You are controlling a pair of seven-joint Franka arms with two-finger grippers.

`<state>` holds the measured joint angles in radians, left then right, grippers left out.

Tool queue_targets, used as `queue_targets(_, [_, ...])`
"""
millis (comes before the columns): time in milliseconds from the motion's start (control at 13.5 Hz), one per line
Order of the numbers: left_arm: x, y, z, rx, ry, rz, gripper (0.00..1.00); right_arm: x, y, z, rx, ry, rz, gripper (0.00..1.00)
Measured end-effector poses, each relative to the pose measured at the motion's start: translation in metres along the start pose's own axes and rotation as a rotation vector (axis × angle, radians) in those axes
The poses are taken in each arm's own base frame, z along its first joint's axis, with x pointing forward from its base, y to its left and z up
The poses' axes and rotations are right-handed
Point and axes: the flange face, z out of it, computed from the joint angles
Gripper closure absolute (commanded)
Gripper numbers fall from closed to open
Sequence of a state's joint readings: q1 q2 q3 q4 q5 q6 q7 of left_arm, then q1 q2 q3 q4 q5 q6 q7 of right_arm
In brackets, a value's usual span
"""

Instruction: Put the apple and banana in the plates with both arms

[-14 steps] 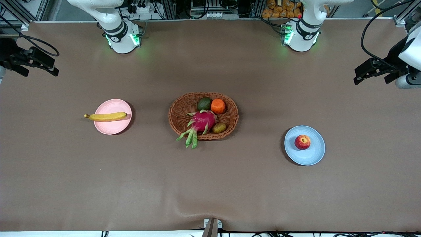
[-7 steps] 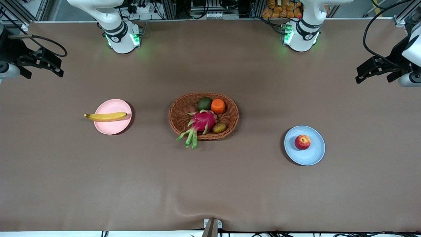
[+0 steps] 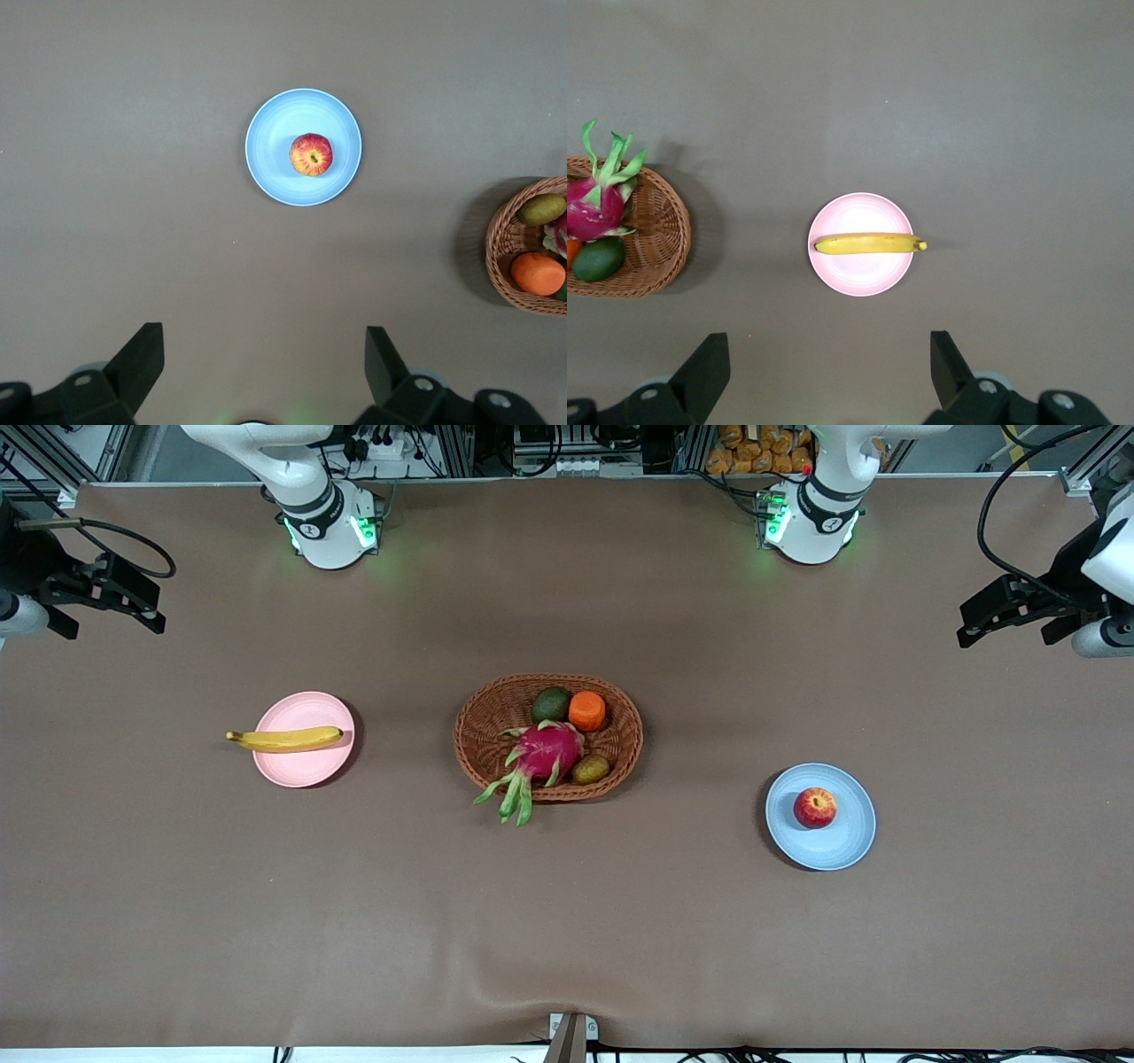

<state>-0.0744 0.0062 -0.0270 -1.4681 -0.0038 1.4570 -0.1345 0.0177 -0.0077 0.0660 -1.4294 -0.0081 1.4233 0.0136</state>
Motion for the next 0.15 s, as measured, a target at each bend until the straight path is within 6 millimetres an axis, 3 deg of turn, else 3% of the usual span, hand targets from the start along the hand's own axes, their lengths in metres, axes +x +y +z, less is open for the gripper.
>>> queue_targets(148, [-0.0012, 0.0010, 0.0010, 0.001, -0.010, 0.002, 0.00, 0.0005, 0.0018, 0.0003, 0.000, 0.003, 0.003, 0.00])
